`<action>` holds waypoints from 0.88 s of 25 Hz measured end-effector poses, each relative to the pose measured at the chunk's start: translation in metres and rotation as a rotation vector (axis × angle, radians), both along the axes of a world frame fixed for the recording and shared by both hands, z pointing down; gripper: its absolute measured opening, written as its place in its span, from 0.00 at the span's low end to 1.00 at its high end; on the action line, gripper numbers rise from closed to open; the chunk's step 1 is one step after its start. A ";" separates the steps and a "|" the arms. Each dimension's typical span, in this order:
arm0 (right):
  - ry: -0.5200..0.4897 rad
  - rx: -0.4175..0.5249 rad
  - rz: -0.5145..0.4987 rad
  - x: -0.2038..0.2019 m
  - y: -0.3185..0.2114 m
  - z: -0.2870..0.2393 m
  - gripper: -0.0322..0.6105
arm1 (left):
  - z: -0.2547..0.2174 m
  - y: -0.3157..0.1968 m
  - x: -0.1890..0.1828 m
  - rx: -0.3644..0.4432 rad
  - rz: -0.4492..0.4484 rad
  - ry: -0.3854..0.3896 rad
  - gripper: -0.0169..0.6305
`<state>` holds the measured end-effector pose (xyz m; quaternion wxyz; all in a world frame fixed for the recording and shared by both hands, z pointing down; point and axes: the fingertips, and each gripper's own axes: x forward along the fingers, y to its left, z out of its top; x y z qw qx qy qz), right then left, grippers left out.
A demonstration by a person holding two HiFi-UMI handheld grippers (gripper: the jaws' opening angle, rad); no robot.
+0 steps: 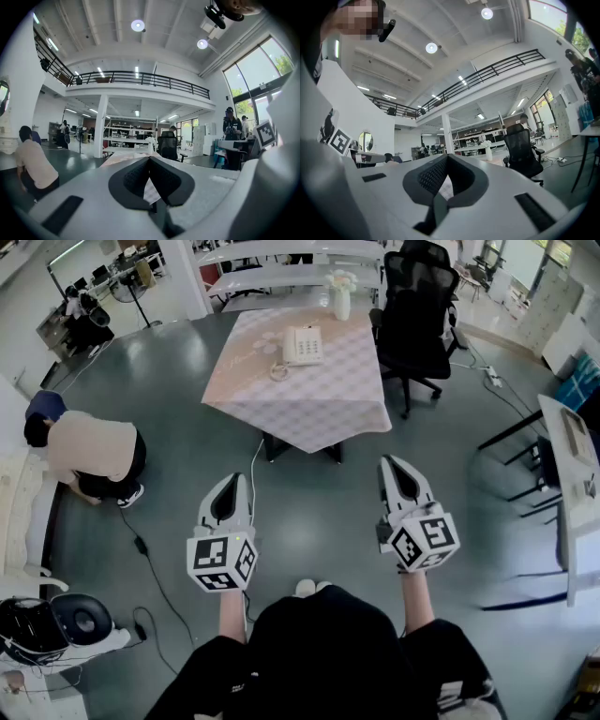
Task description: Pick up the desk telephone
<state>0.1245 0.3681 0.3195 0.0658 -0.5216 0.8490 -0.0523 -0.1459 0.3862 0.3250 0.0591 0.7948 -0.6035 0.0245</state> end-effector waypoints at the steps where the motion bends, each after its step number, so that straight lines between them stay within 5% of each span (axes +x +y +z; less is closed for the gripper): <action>1: 0.000 0.001 -0.001 0.001 -0.001 0.000 0.04 | 0.001 -0.001 0.002 0.000 0.000 0.002 0.02; 22: -0.018 0.018 -0.041 0.013 -0.028 0.006 0.04 | 0.009 -0.022 0.028 0.021 -0.020 0.051 0.02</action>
